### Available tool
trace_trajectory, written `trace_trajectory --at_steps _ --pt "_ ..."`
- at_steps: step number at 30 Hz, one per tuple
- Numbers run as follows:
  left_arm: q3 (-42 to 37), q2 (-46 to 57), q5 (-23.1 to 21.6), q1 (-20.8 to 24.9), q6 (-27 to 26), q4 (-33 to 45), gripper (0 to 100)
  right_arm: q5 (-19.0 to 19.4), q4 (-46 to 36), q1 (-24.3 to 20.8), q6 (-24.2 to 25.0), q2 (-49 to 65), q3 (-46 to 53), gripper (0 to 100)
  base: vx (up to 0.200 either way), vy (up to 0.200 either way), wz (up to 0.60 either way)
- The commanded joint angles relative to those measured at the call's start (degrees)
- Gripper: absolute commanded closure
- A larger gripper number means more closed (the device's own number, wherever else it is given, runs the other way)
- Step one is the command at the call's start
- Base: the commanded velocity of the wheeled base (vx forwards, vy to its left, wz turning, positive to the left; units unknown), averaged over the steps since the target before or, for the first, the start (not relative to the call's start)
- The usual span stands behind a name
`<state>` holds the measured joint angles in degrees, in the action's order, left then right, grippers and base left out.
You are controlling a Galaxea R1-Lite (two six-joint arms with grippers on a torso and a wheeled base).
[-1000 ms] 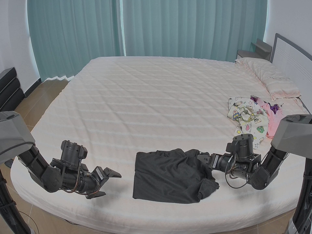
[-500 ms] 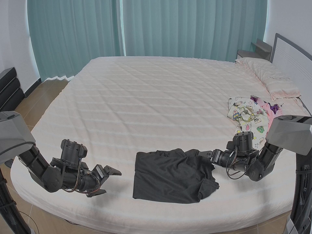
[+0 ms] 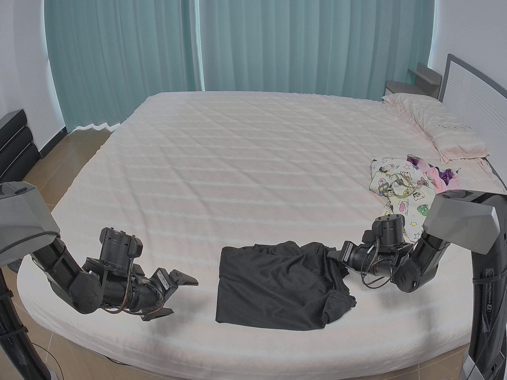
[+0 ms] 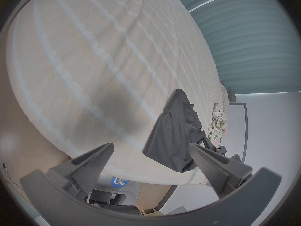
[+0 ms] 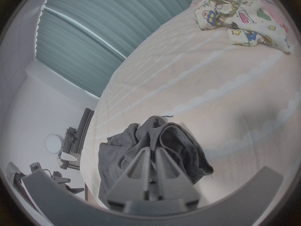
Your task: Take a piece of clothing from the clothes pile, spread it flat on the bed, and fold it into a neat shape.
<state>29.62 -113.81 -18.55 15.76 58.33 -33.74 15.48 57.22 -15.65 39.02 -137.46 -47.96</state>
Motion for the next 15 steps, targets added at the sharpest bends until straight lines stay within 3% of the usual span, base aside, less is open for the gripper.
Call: trace_trajectory --at_steps 1,5,15 --pt "0.0 -0.1 0.0 0.0 0.0 0.0 0 -0.4 0.2 0.1 1.9 -0.8 -0.2 100 0.000 0.000 0.00" --pt "0.0 -0.1 0.1 0.0 0.0 0.0 0 -1.3 0.3 1.9 5.6 -0.1 -0.4 100 0.000 0.000 0.00" --pt "-0.1 -0.1 0.1 -0.1 0.0 0.0 0 -2.9 0.5 4.1 8.0 0.5 0.3 100 0.000 0.000 0.00"
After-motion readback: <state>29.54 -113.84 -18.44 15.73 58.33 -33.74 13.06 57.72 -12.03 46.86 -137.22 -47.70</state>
